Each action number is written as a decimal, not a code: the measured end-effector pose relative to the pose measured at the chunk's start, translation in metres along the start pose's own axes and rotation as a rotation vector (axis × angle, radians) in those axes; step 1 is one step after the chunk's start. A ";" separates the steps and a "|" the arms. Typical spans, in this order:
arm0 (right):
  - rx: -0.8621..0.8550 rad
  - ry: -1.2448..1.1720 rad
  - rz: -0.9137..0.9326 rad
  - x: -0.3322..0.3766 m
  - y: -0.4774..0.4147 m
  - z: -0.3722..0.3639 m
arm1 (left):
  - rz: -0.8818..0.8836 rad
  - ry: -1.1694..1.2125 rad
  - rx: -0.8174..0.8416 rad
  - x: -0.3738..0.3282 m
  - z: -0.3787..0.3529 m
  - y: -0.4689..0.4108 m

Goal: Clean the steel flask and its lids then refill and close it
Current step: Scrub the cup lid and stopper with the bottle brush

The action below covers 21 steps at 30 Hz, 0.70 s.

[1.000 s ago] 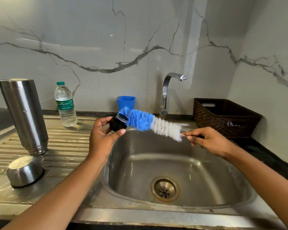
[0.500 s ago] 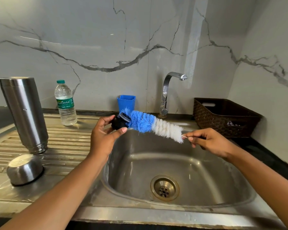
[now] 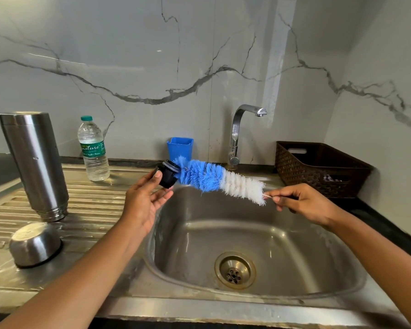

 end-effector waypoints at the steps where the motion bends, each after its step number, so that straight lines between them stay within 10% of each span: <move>1: -0.007 -0.008 0.001 0.000 0.001 -0.001 | 0.016 -0.006 0.013 0.002 -0.002 0.001; 21: -0.018 0.064 0.038 -0.006 0.000 -0.002 | -0.046 -0.070 0.025 -0.001 -0.008 0.011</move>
Point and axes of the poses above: each hand's wrist, its own y-axis away from the middle knuckle, its own z-axis out of the back of the hand, x = y × z, the point moved 1 cm from there along -y, towards the middle knuckle, and after that the axes turned 13 degrees about z, right-handed, at the moved point
